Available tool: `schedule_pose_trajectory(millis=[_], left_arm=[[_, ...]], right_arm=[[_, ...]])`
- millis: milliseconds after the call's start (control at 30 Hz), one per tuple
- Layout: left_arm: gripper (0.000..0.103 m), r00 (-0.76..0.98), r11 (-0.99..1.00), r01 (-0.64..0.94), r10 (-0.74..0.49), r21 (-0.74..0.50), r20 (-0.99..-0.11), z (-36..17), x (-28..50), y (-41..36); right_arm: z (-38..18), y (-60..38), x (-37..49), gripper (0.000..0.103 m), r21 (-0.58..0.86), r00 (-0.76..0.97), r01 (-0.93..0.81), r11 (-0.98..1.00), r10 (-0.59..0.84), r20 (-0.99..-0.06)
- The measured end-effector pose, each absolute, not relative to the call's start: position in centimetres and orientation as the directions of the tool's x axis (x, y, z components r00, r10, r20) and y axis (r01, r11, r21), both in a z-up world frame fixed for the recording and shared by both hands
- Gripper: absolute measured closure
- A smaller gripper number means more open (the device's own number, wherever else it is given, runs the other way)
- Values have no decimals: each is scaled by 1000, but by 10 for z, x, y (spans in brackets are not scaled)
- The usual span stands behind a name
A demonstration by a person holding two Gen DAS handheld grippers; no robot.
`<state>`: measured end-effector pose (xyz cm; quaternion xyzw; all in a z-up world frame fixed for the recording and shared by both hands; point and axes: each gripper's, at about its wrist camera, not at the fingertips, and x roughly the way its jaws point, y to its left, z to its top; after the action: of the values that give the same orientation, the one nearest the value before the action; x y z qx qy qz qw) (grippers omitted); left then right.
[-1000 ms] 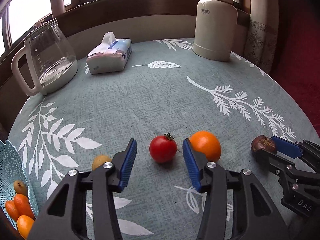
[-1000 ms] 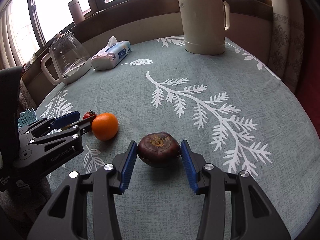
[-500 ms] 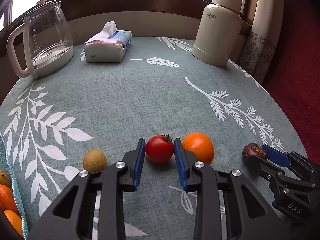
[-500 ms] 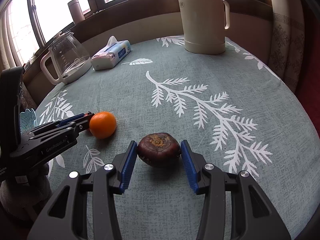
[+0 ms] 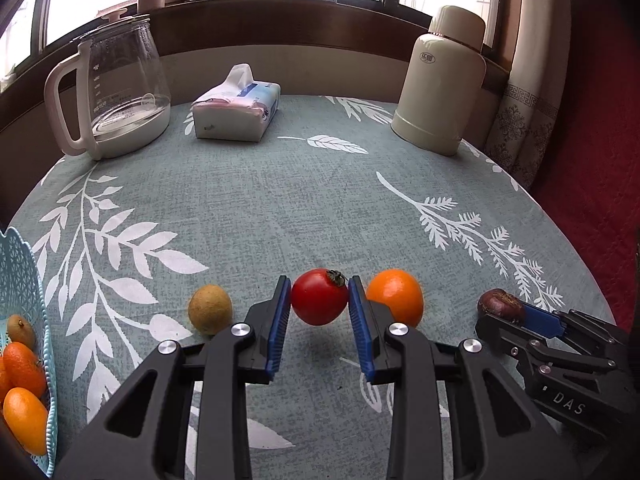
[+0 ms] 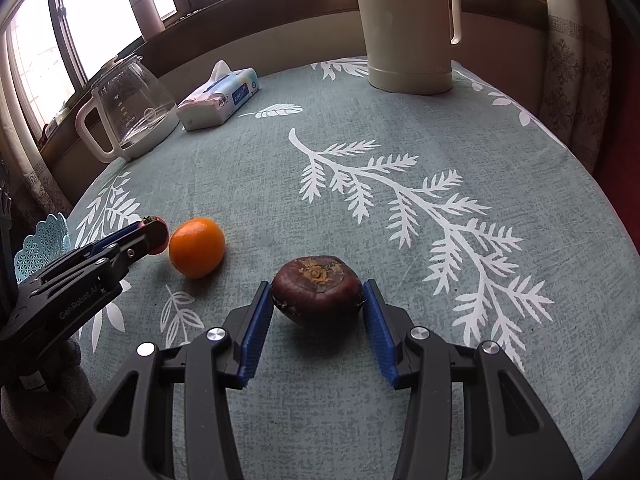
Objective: Organize fruits
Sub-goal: 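Grasp the red tomato with the left tool and lift it, then place the tomato in the blue basket and open the left tool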
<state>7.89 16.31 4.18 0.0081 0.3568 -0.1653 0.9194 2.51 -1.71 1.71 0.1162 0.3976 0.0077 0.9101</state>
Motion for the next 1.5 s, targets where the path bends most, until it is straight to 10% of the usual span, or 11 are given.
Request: schedule_pose_trajectory(millis=[1500], left_arm=[[73, 840, 981, -190, 137, -48, -525, 96, -11, 333]], right_arm=[[39, -24, 0, 58, 304, 790, 56, 951, 143, -596]])
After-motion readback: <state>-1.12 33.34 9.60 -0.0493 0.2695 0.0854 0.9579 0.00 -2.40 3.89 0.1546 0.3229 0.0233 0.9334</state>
